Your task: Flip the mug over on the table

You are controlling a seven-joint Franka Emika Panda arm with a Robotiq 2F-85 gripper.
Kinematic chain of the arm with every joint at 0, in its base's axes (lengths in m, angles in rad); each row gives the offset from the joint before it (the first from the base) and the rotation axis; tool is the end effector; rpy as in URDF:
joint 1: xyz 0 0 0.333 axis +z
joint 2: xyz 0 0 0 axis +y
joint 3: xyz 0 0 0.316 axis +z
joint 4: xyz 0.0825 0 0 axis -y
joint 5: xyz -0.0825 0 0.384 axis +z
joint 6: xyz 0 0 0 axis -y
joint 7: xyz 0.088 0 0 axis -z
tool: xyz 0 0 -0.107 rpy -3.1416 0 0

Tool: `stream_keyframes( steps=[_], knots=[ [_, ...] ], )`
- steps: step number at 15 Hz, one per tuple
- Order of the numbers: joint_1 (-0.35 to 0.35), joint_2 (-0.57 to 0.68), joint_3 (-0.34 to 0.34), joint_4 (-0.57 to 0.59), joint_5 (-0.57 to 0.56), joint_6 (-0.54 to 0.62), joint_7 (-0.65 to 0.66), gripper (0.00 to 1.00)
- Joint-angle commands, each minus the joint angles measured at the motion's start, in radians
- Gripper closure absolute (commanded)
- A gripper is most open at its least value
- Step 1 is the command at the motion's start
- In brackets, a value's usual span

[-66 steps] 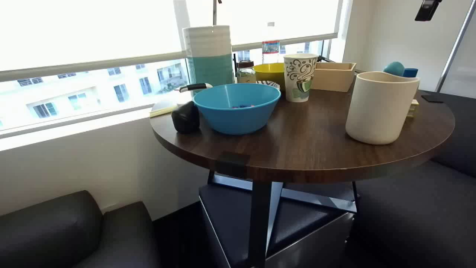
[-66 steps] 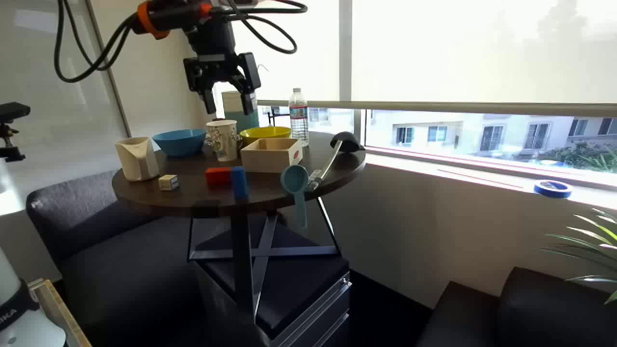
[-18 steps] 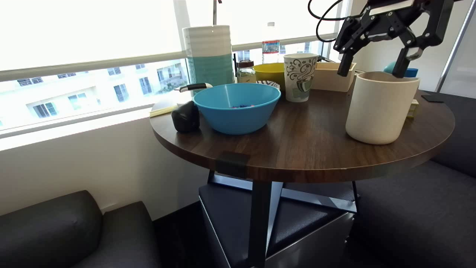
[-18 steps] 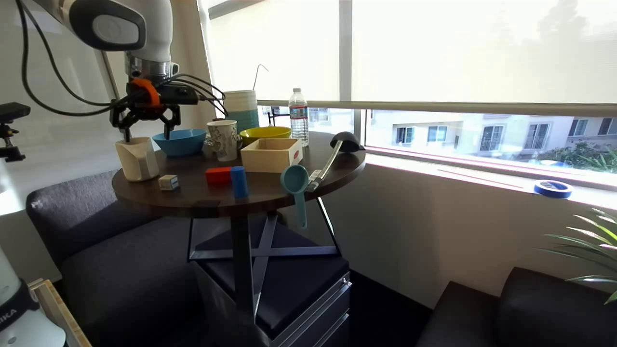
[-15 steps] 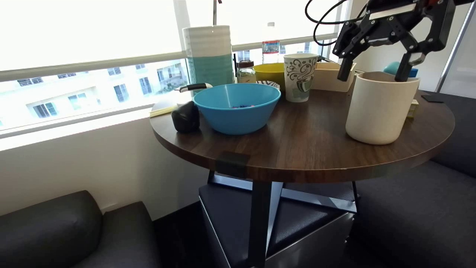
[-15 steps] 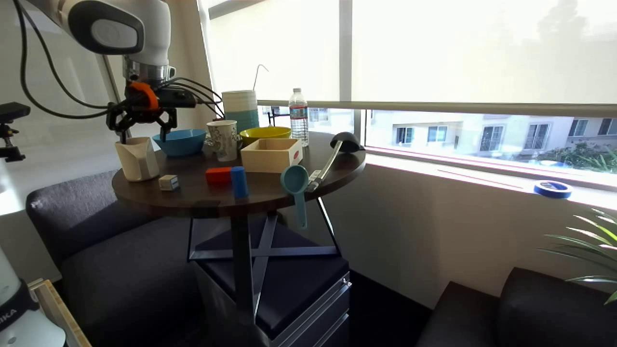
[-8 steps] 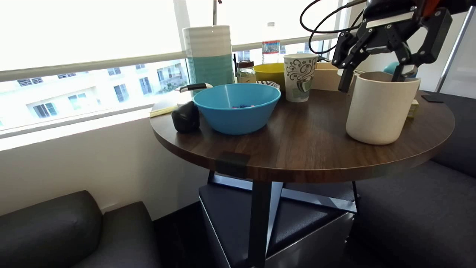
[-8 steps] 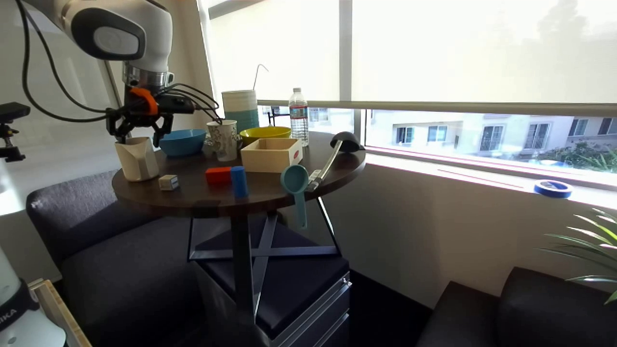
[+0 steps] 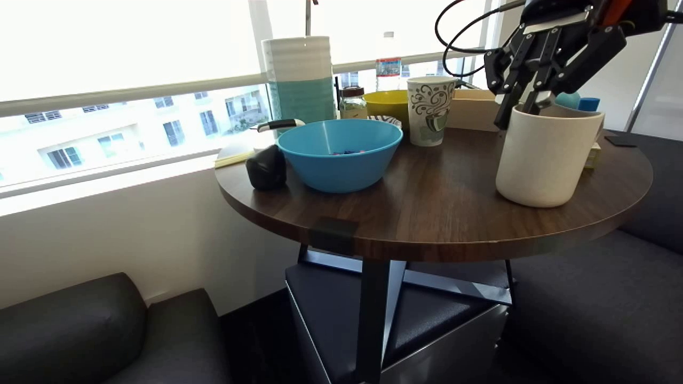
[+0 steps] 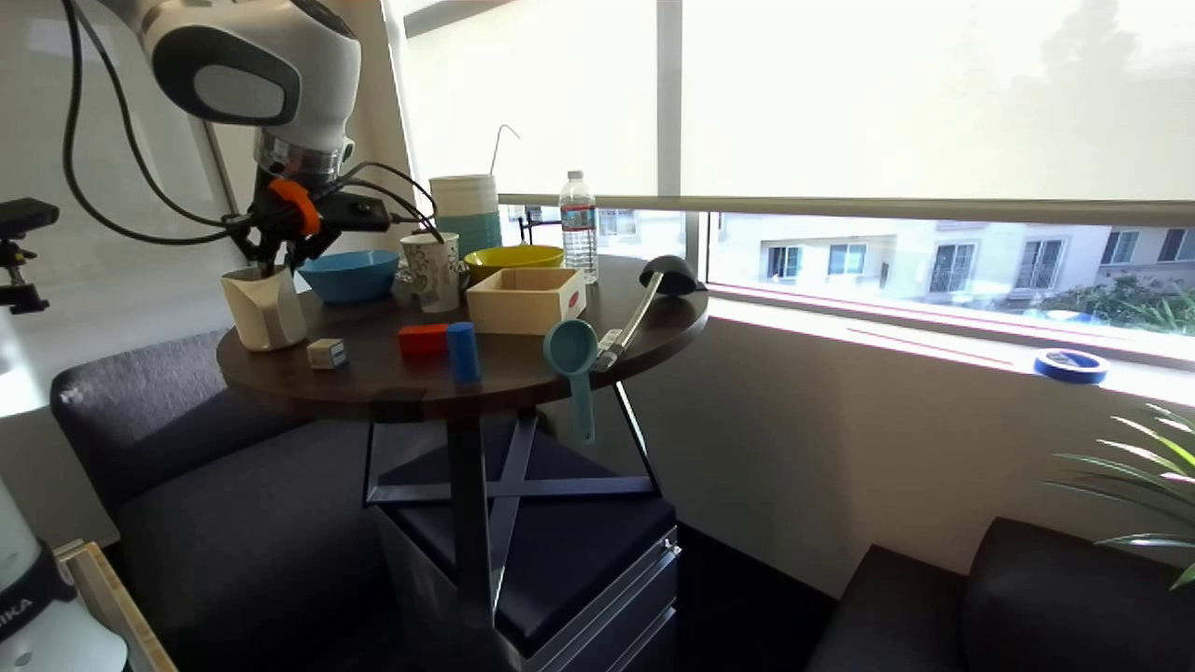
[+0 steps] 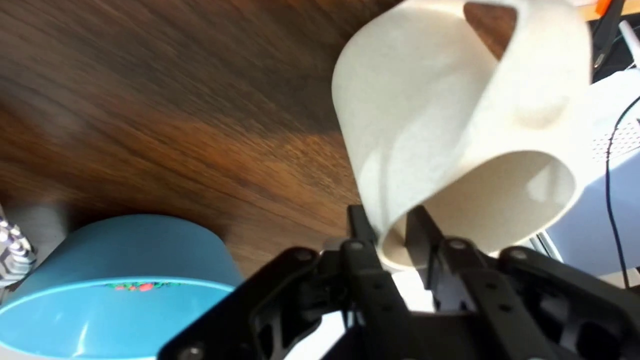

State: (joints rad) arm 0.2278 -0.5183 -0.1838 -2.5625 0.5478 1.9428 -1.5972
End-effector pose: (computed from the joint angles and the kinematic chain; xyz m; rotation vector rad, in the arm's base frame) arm 0.3739 0.0511 0.4402 -1.9610 -1.7120 -0.4336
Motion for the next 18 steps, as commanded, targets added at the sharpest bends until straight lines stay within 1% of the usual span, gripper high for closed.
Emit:
stream_keyframes(
  steps=[1, 7, 10, 15, 17, 18],
  knots=[
    [-0.036, 0.01, -0.025, 0.012, 0.096, -0.027, -0.063, 1.0],
    [-0.1, 0.024, -0.045, 0.011, 0.196, -0.038, -0.103, 0.99],
    [-0.14, 0.037, -0.044, 0.005, 0.269, -0.014, -0.089, 0.99],
    [-0.205, 0.107, -0.03, -0.003, 0.382, -0.004, -0.028, 0.99],
    [-0.221, 0.134, -0.021, -0.012, 0.454, 0.027, -0.031, 0.99],
    [-0.225, 0.154, -0.019, -0.01, 0.486, 0.02, -0.035, 0.99]
  ],
)
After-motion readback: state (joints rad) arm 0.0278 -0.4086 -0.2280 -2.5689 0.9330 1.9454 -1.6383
